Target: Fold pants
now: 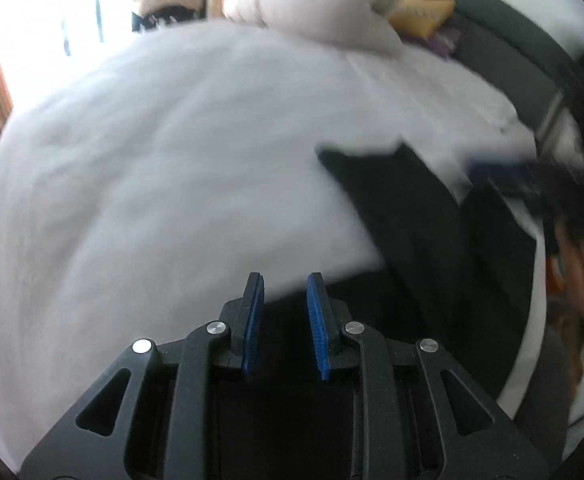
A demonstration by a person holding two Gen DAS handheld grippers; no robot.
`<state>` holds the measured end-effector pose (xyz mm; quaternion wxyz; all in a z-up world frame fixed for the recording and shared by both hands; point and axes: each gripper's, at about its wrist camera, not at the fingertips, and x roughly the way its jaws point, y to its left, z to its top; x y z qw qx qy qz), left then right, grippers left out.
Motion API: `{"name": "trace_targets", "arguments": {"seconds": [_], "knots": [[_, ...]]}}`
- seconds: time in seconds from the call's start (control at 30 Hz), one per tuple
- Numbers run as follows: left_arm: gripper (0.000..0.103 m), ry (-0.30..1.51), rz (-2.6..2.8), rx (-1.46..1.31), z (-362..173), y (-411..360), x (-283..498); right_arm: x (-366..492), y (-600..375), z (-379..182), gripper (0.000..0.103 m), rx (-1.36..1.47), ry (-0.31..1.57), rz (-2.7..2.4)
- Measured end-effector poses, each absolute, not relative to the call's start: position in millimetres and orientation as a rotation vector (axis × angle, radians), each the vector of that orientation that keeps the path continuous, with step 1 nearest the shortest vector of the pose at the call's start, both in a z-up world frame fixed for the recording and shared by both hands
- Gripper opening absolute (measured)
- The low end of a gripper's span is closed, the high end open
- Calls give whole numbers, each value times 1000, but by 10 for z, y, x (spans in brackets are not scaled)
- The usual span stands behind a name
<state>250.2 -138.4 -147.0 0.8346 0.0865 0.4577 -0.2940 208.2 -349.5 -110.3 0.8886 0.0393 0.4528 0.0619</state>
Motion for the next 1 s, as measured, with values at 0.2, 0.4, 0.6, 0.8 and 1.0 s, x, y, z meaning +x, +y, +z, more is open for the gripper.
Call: {"name": "trace_targets", "arguments": {"seconds": [0.2,0.4,0.6,0.8,1.0], "knots": [[21,1104,-620,-20,-2079,-1286,2715,2952,-3413,-1488,73,33,1083,-18],[21,1098,-630,-50,-2148,-1266,2736,3282,-3363,-1870,73,-46,1175,-152],[21,1081,-610,-2,-2146,-1337,2622,3410,-3422,-2083,73,-50,1233,-190],[21,1070,-599,11,-2138,-1352,2596,3461,-3435,-2075,49,-48,1246,-133],[21,1066,-591,20,-2133,-1370,2550,3407,-3689,-1987,15,47,1242,-104]]}}
